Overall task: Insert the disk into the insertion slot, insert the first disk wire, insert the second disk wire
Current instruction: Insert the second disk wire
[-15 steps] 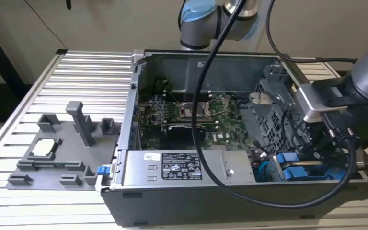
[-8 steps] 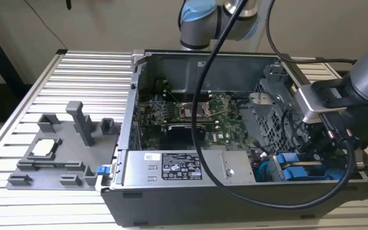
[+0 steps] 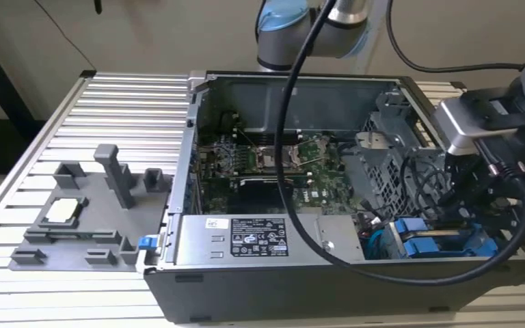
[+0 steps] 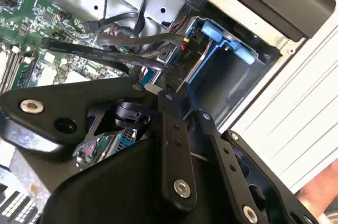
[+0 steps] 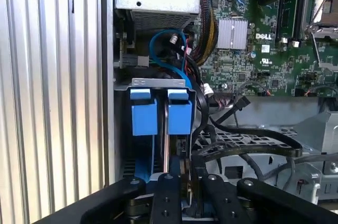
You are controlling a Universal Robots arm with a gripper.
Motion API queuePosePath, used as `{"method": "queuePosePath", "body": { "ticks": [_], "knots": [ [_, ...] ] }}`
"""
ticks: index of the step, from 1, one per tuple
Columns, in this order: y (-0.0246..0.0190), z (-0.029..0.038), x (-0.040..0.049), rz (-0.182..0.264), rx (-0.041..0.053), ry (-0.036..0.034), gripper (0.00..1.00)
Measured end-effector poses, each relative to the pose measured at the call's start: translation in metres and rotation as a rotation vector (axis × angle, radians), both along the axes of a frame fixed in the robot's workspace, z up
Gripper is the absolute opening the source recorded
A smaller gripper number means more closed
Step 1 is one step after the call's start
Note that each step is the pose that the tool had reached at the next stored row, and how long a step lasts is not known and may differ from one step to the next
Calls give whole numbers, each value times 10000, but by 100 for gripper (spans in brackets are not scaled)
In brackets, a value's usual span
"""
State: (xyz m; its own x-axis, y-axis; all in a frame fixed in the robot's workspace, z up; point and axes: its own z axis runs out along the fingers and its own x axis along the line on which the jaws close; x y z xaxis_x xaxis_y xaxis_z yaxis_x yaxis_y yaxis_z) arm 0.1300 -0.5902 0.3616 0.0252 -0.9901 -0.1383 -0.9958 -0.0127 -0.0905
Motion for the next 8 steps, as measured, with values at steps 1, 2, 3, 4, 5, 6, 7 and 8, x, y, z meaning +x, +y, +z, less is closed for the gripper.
{"method": "queuePosePath", "body": {
  "ticks": [1,2,3,4,5,6,7,8],
  "knots": [
    [1,38,0,1,2,0,24],
    [1,60,0,0,-2,0,24],
    [0,59,0,0,1,0,24],
    [0,60,0,1,0,0,24],
    [0,60,0,1,1,0,24],
    [0,60,0,1,0,0,24],
    [0,60,0,1,0,0,24],
    [0,60,0,0,1,0,24]
  ]
}}
